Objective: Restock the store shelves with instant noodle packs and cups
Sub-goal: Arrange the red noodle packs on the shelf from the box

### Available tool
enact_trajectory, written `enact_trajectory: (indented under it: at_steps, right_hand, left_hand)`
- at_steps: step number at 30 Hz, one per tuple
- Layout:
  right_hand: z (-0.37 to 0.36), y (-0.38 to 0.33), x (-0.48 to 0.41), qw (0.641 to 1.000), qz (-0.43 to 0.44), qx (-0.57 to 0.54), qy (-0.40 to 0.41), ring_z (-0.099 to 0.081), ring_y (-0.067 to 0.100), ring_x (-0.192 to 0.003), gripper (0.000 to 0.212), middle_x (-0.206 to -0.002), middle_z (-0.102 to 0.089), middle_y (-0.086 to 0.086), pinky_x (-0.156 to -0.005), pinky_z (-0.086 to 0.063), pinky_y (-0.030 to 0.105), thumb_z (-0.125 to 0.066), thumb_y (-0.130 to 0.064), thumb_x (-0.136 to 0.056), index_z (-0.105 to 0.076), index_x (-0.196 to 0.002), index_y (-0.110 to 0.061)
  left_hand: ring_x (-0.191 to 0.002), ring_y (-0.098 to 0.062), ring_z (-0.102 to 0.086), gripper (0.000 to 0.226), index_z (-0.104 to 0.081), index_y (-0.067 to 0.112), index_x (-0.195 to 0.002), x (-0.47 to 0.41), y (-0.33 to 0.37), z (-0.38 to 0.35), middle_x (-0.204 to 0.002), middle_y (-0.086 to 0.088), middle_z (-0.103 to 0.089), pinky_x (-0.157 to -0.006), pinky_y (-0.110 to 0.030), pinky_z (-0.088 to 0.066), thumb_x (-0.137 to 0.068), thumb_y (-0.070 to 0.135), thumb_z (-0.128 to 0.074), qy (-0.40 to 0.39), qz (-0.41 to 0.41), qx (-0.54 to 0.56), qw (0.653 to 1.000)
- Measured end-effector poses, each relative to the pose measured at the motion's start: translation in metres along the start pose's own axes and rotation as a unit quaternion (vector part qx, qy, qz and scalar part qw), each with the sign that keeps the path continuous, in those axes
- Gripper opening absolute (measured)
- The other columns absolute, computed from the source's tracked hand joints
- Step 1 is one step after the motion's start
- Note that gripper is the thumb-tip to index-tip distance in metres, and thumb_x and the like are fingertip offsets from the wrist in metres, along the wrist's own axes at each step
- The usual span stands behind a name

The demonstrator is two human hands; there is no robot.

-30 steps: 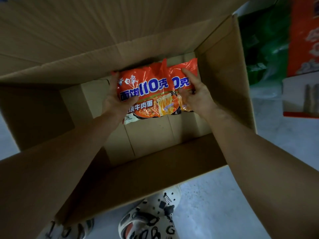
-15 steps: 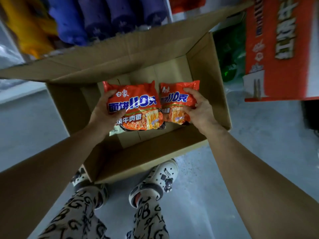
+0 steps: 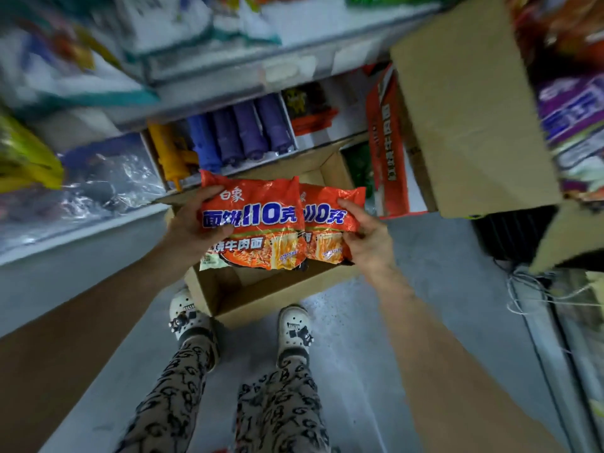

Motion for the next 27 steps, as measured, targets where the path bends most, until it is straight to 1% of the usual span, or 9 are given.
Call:
enact_trajectory:
  at_steps: [3, 6, 9, 12, 15, 19, 21, 24, 27]
  right_hand:
    - [0.021, -0.049, 0.039, 0.999, 0.045, -0.008, -0.004, -0.066, 0.008, -0.106, 0.068, -0.127, -0.064, 0.000, -0.090, -0.057, 0.027, -0.057, 0.011, -0.089, -0.061, -0.121, -0.048]
    - [0.044, -0.099, 0.075, 0.997, 0.077, -0.030, -0.012, -0.066, 0.009, -0.105, 0.070, -0.122, -0.066, -0.002, -0.091, -0.056, 0.029, -0.054, 0.015, -0.089, -0.063, -0.116, -0.049]
    - [0.067, -0.152, 0.115, 0.992, 0.114, -0.052, -0.027, -0.067, 0.012, -0.102, 0.074, -0.116, -0.068, -0.007, -0.087, -0.056, 0.028, -0.051, 0.017, -0.089, -0.066, -0.108, -0.053]
    - [0.088, -0.202, 0.157, 0.986, 0.149, -0.065, -0.050, -0.068, 0.011, -0.100, 0.075, -0.119, -0.068, -0.003, -0.080, -0.059, 0.028, -0.052, 0.016, -0.090, -0.069, -0.104, -0.056]
    - [0.107, -0.248, 0.192, 0.979, 0.173, -0.073, -0.082, -0.069, 0.009, -0.098, 0.064, -0.118, -0.069, -0.003, -0.079, -0.059, 0.029, -0.054, 0.011, -0.093, -0.068, -0.111, -0.049]
    - [0.129, -0.304, 0.235, 0.966, 0.217, -0.067, -0.125, -0.070, 0.011, -0.097, 0.057, -0.118, -0.069, -0.002, -0.081, -0.061, 0.039, -0.053, 0.008, -0.096, -0.067, -0.117, -0.044]
    - [0.139, -0.334, 0.255, 0.956, 0.250, -0.064, -0.140, -0.070, 0.010, -0.093, 0.056, -0.118, -0.068, -0.002, -0.078, -0.061, 0.038, -0.052, 0.009, -0.096, -0.067, -0.120, -0.039]
    - [0.149, -0.376, 0.280, 0.937, 0.304, -0.057, -0.159, -0.070, 0.004, -0.088, 0.056, -0.118, -0.067, -0.001, -0.073, -0.059, 0.025, -0.050, 0.015, -0.094, -0.066, -0.123, -0.030]
    - [0.154, -0.416, 0.305, 0.916, 0.354, -0.053, -0.183, -0.070, 0.010, -0.093, 0.057, -0.118, -0.069, 0.004, -0.079, -0.060, 0.031, -0.050, 0.016, -0.093, -0.066, -0.123, -0.030]
  left_hand:
    - [-0.090, 0.012, -0.062, 0.063, -0.044, 0.017, -0.135, 0.040, 0.056, 0.007, -0.119, 0.008, -0.054, -0.069, -0.012, -0.053, -0.083, -0.013, -0.064, 0.003, -0.036, -0.017, 0.999]
    - [-0.086, 0.013, -0.062, 0.061, -0.046, 0.023, -0.131, 0.079, 0.109, 0.018, -0.117, 0.009, -0.055, -0.068, -0.012, -0.053, -0.083, -0.010, -0.066, 0.015, -0.069, -0.025, 0.997]
    - [-0.092, 0.008, -0.063, 0.059, -0.048, 0.031, -0.130, 0.124, 0.162, 0.029, -0.122, 0.008, -0.055, -0.070, -0.016, -0.055, -0.084, -0.001, -0.070, 0.015, -0.103, -0.026, 0.994]
    - [-0.095, -0.003, -0.065, 0.059, -0.047, 0.032, -0.133, 0.172, 0.209, 0.040, -0.123, 0.007, -0.054, -0.070, -0.021, -0.057, -0.086, 0.004, -0.070, 0.029, -0.123, -0.013, 0.992]
    - [-0.091, -0.003, -0.068, 0.058, -0.047, 0.029, -0.133, 0.216, 0.248, 0.045, -0.121, 0.003, -0.055, -0.069, -0.023, -0.058, -0.087, 0.000, -0.067, 0.042, -0.148, 0.004, 0.988]
    - [-0.107, -0.021, -0.065, 0.059, -0.049, 0.031, -0.131, 0.272, 0.291, 0.057, -0.126, -0.001, -0.055, -0.074, -0.034, -0.060, -0.085, 0.001, -0.070, 0.082, -0.186, 0.032, 0.979]
    - [-0.106, -0.022, -0.064, 0.059, -0.048, 0.031, -0.133, 0.300, 0.316, 0.063, -0.124, 0.001, -0.056, -0.072, -0.033, -0.060, -0.086, 0.003, -0.069, 0.102, -0.204, 0.034, 0.973]
    - [-0.105, -0.022, -0.066, 0.060, -0.049, 0.032, -0.133, 0.335, 0.347, 0.076, -0.122, -0.002, -0.061, -0.073, -0.029, -0.059, -0.086, 0.002, -0.069, 0.128, -0.240, 0.035, 0.962]
    - [-0.099, -0.018, -0.068, 0.060, -0.049, 0.033, -0.131, 0.371, 0.375, 0.092, -0.122, -0.007, -0.062, -0.076, -0.032, -0.059, -0.086, 0.000, -0.068, 0.155, -0.278, 0.034, 0.947]
Point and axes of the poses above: each hand's wrist, its own x-axis away from the middle knuckle, its own z-axis out of the back of the hand, y = z × x, the point moved 4 cm from there along -x, towards the middle knuckle
